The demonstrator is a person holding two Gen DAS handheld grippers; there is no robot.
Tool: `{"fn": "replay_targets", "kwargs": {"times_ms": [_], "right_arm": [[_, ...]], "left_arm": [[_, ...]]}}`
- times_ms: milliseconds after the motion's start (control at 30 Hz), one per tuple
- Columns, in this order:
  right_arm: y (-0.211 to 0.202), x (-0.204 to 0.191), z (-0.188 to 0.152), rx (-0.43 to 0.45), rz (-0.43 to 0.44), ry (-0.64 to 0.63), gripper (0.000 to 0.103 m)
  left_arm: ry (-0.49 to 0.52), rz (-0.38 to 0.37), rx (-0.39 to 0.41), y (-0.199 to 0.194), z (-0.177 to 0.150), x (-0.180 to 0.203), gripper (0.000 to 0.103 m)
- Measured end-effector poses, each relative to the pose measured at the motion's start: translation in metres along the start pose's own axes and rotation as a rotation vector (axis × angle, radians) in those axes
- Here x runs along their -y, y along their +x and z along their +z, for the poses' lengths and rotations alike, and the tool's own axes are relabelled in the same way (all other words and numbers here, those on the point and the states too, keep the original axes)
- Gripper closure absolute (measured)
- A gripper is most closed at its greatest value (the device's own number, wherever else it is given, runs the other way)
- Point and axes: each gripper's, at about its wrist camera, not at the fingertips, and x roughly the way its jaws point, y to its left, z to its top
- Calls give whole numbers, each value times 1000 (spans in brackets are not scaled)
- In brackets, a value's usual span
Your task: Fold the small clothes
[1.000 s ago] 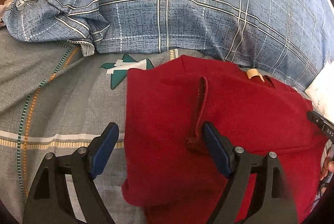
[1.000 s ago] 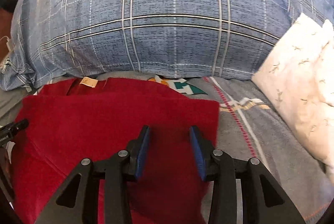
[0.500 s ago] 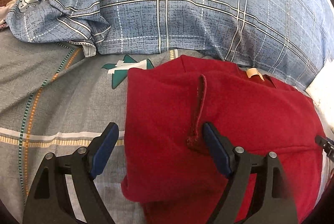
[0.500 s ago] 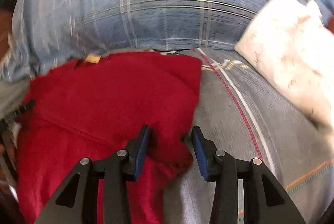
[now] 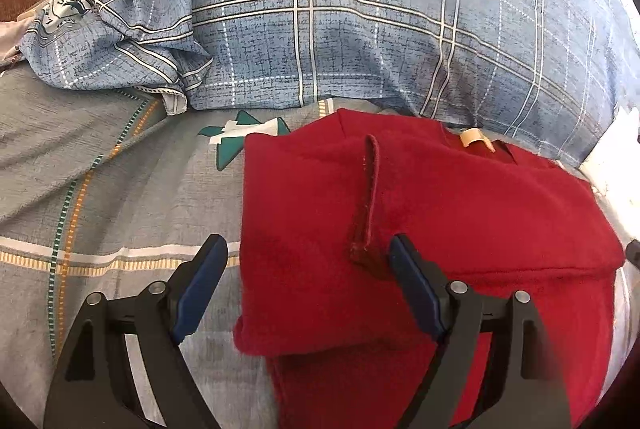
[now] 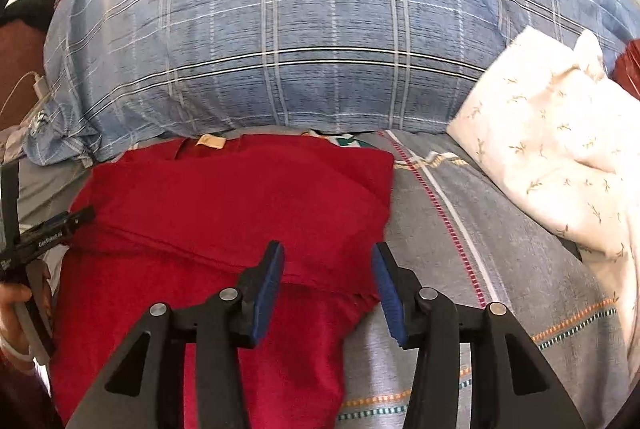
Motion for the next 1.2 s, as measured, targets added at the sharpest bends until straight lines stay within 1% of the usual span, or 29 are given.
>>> {"fn": "replay_targets", "kwargs": {"times_ms": [100,167,233,367,467,500,533,567,600,633,667,733,767,833,867,900,967,1067,1167,1200], "right_arm": [[0,-6,-3,-7,10,-15,52],[2,-9,-5,-17,17,-20,52],[4,-10,-7,-22,25,-17,52],[6,-10,-6,-17,41,-5,51],[6,-10,-6,-16,57,2,50],[7,-9,-7,-17,60,3,50],[7,-9,-8,-18,62,6,50],[7,-8,-8,-20,65,10,50],[7,-8,-10,-22,70,15,50],[6,-7,-11,-23,73,18,50],[5,-6,-12,-22,77,22,50],[4,-5,-13,-23,78,23,50],[3,-4,-14,-26,76,22,50],[1,-2,-15,-27,73,28,50],[0,0,-15,-24,74,33,50],[-1,2,-15,-23,74,38,50],[-2,6,-16,-20,71,50,50],[-4,10,-19,-22,74,70,50],[-7,11,-24,-30,86,66,49],[-9,11,-26,-35,85,54,46]], "left_arm": [[-31,-53,5,-3,0,-5,20],[-67,-93,2,-4,1,-11,20],[-77,-132,-2,-2,1,-11,20],[-61,-141,1,-2,4,-5,20],[-18,-130,9,-1,7,3,25],[-4,-117,10,1,8,6,28],[4,-104,9,4,10,8,36],[9,-94,6,6,11,8,41],[14,-81,2,8,12,10,51],[20,-66,-1,11,13,11,57],[24,-56,-3,14,13,12,58],[29,-44,-3,17,15,13,70],[32,-36,3,16,15,14,74],[36,-35,15,10,18,14,87],[36,-43,22,5,20,13,89],[34,-52,30,0,21,12,96],[31,-64,46,-11,24,7,97],[0,-117,34,-22,25,-5,97],[-15,-148,18,-32,18,-12,97],[-19,-154,15,-36,14,-14,97]]}}
